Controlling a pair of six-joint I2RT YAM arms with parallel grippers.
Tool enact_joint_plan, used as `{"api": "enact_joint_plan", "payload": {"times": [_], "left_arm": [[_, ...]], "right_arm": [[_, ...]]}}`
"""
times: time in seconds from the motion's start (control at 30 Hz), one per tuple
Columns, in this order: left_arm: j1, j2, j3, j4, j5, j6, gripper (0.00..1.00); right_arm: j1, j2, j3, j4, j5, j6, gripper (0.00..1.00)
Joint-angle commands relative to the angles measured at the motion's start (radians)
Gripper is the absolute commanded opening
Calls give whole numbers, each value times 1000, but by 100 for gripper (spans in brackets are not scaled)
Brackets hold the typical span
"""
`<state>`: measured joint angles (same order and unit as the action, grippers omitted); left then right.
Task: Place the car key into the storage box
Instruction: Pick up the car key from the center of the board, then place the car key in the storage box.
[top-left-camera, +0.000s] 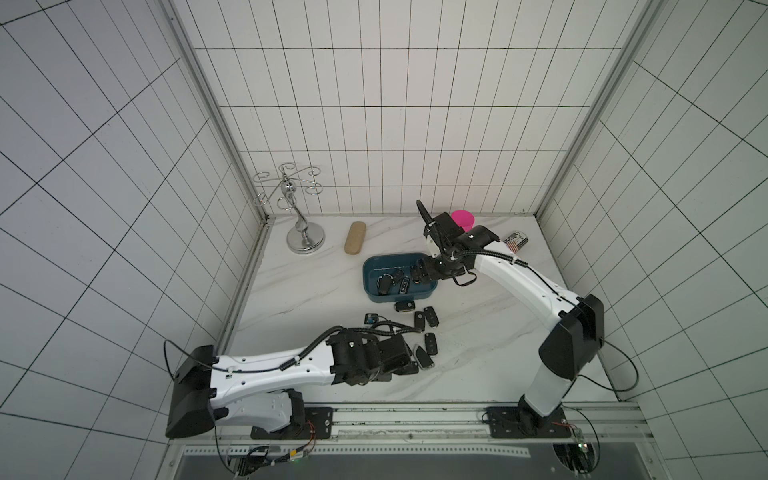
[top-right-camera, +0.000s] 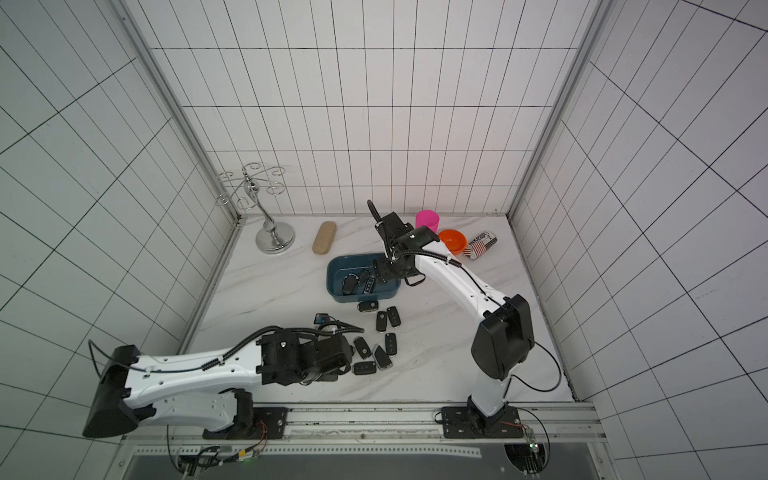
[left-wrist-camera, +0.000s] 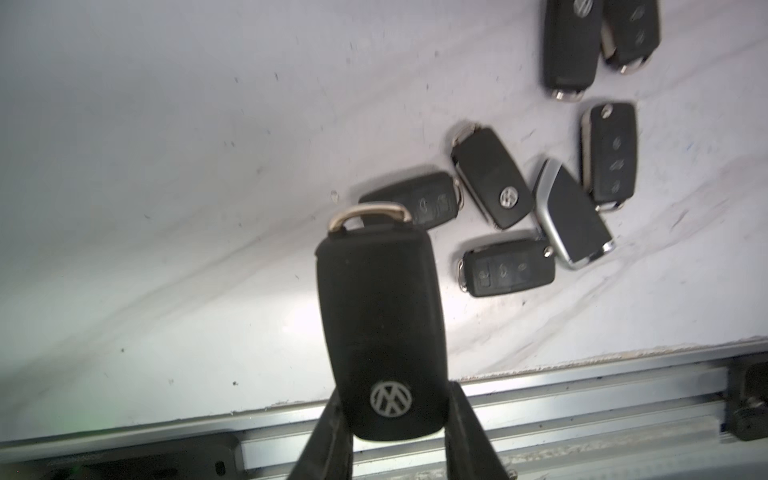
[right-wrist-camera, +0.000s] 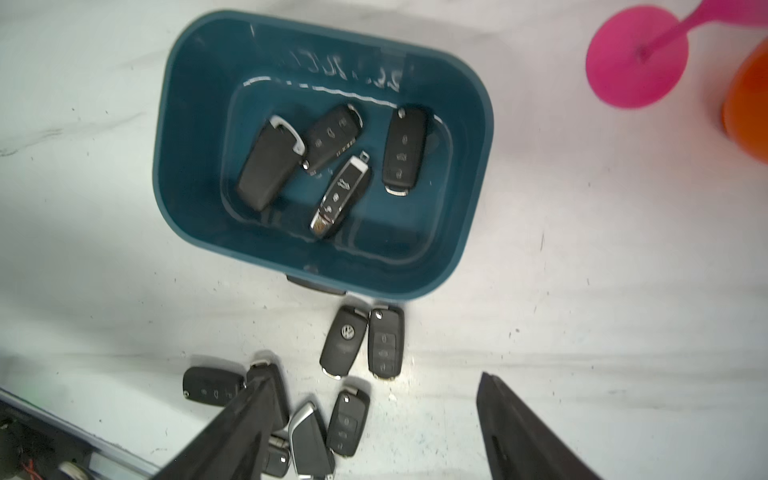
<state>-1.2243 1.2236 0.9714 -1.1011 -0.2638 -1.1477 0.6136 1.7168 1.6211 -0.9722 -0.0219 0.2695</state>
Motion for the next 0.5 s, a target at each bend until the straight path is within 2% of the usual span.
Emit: {"api": "enact_joint_plan", "payload": {"times": [0.0, 0.1, 0.2, 0.3, 0.43, 0.47], "left_arm": [[99, -16, 62, -52, -51, 145, 16], [215, -13, 104, -21, -60, 270, 16], [360, 14, 144, 75, 19, 406, 17], [450, 115, 231, 112, 61, 503, 17], [499, 291, 371, 112, 95, 578, 17], [513, 342, 415, 101, 117, 589, 17]], "right_arm": [[-3, -16, -89, 74, 4, -10, 76], [0, -3, -74, 28, 14, -4, 78], [-1, -61, -172, 67, 22, 35, 86], [-4, -126, -283, 86, 23, 82, 93], [-8, -229, -420, 127, 8, 126, 90], [-8, -258, -449, 132, 8, 136, 81]]}}
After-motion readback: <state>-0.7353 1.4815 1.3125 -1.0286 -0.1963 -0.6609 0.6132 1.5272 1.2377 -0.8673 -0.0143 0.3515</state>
